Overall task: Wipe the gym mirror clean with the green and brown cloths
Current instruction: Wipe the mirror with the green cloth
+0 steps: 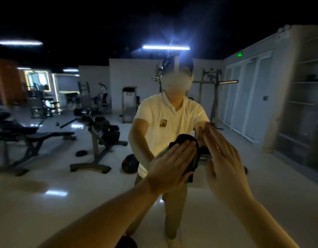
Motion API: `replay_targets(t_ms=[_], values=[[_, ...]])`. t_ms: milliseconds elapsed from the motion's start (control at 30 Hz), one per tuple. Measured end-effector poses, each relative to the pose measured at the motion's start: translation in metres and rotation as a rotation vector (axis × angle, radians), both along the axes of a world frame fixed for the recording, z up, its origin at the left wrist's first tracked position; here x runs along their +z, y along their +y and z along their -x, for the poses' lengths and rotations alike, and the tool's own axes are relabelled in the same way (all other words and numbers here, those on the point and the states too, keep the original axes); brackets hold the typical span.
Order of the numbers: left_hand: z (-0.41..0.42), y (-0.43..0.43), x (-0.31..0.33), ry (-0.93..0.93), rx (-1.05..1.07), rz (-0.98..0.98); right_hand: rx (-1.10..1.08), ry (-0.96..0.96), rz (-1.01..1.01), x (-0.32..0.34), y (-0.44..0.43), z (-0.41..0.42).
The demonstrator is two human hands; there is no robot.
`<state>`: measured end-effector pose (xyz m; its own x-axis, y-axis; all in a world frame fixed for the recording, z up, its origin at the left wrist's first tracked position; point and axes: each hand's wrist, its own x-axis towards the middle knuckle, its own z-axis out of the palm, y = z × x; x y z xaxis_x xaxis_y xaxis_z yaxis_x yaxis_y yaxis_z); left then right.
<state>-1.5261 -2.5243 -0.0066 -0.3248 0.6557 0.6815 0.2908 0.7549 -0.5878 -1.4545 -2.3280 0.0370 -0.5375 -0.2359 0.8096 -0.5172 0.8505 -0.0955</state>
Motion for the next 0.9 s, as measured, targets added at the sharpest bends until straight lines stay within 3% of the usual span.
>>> replay_targets(t_ms=[100,267,433,500,567,633,733,800,900], values=[[-0.003,-0.053,0.039,0.013,0.036,-0.163,-0.009,0.040,-0.021,0.019,-0.007,0.007],[-0.004,-0.154,0.109,0.095,0.182,-0.487,-0.208,0.136,0.008,0.061,-0.032,0.034],[0.004,-0.152,0.158,0.174,0.133,-0.901,-0.309,0.194,0.012,0.056,-0.045,0.053],[0.005,-0.113,0.161,0.155,0.076,-0.876,-0.307,0.213,-0.013,0.055,-0.040,0.056],[0.003,-0.059,0.151,0.081,-0.072,-0.734,-0.321,0.215,-0.050,0.058,-0.035,0.055],[0.003,-0.008,0.132,0.025,-0.180,-0.491,-0.314,0.208,-0.067,0.062,-0.030,0.050],[0.004,0.011,0.119,0.035,-0.147,-0.165,-0.279,0.164,-0.093,0.073,-0.019,0.033],[0.002,-0.016,0.138,0.021,-0.192,-0.123,-0.235,0.153,-0.077,0.085,-0.015,0.025],[-0.001,-0.078,0.188,0.101,-0.141,-0.310,-0.226,0.151,-0.018,0.098,-0.021,0.026]])
